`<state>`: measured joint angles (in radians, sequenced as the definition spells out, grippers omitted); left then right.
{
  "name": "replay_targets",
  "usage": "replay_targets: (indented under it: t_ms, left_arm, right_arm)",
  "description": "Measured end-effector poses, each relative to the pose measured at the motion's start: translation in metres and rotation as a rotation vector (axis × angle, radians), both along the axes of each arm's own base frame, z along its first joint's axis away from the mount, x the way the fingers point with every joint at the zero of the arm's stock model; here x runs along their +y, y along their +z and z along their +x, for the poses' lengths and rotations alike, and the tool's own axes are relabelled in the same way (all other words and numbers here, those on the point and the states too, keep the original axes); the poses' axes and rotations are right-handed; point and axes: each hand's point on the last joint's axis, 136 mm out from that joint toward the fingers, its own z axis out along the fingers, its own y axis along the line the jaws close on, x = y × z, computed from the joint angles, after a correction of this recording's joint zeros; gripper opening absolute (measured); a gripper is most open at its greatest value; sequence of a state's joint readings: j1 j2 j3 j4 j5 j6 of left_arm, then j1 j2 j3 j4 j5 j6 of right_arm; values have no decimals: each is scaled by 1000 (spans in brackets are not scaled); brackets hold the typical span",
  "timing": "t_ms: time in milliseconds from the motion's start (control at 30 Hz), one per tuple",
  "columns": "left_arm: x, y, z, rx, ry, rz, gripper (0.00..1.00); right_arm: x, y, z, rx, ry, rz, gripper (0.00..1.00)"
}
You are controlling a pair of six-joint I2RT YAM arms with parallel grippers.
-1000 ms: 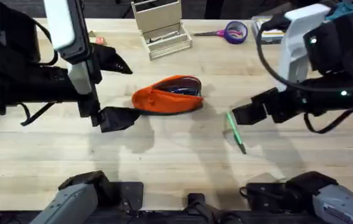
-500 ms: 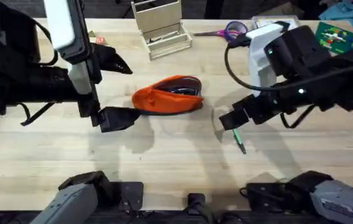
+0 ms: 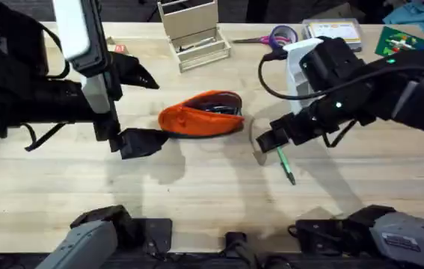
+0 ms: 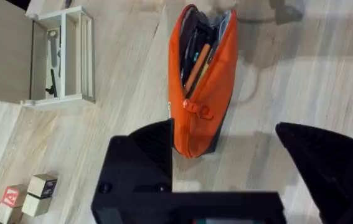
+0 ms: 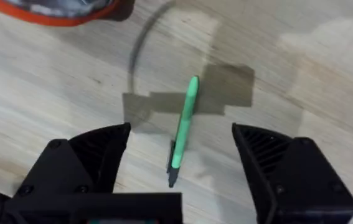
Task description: Unzip the bag, pick up the pens from the table one at a time and place them inside, then zip the bag closed.
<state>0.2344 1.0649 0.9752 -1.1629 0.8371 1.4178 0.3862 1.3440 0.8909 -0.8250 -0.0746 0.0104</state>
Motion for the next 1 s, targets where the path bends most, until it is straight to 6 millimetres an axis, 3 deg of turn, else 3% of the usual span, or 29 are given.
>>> replay_targets:
  t_ms: [300, 1000]
  left_arm:
    - [0, 0, 0, 0, 0, 0, 994]
    - [0, 0, 1, -3, 0, 1, 994]
  right_arm:
    - [-5, -7, 11, -31, -46, -36, 997]
    - [-11, -34, 2, 15, -50, -66, 998]
